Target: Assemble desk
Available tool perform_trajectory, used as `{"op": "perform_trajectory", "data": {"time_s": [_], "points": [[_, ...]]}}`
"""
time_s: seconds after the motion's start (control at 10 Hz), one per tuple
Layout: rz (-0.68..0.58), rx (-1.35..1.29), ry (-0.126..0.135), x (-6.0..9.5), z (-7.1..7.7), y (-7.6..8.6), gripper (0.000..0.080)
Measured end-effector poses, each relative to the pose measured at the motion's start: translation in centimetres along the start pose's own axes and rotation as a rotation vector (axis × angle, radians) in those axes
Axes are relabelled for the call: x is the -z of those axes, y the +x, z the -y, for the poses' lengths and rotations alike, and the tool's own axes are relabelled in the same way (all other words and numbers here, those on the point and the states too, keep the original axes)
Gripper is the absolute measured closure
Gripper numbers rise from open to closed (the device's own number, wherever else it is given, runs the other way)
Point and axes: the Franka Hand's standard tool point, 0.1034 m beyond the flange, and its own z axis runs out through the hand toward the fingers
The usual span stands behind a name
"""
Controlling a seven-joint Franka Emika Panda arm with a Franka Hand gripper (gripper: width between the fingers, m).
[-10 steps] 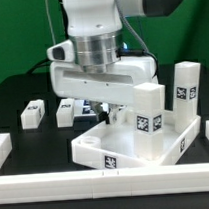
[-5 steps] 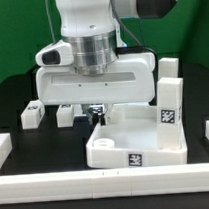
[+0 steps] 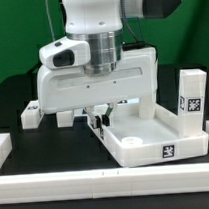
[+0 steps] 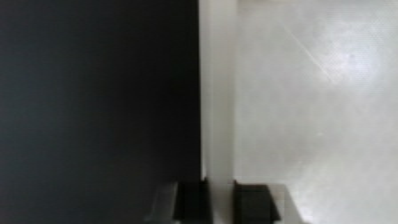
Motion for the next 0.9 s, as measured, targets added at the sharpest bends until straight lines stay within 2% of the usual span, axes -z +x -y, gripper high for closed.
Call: {"op": "perform_trajectory", "data": {"time_s": [0.1, 0.2, 0.4, 0.5, 0.6, 0.7, 0.8, 0.9], "points": [[0.004, 0.083, -0.007, 0.0, -0.2, 0.0, 0.0742], [0.004, 0.186, -0.028, 0.1, -0.5, 1.2, 0.0742], [-0.028, 0.392, -0.071, 0.9, -0.7, 4.6, 0.0742], [-0.038, 0.525, -0.099, 1.4, -0.8, 5.5, 0.0742], [-0.033, 0.530, -0.097, 1.2, -0.9, 5.2, 0.0742], [-0.020, 0.605, -0.105, 1.2, -1.2, 5.0, 0.0742], [-0.007, 0.678, -0.115, 1.2, -1.4, 4.9, 0.0742], [-0.003, 0.753, -0.136, 1.4, -1.4, 5.3, 0.0742]]}}
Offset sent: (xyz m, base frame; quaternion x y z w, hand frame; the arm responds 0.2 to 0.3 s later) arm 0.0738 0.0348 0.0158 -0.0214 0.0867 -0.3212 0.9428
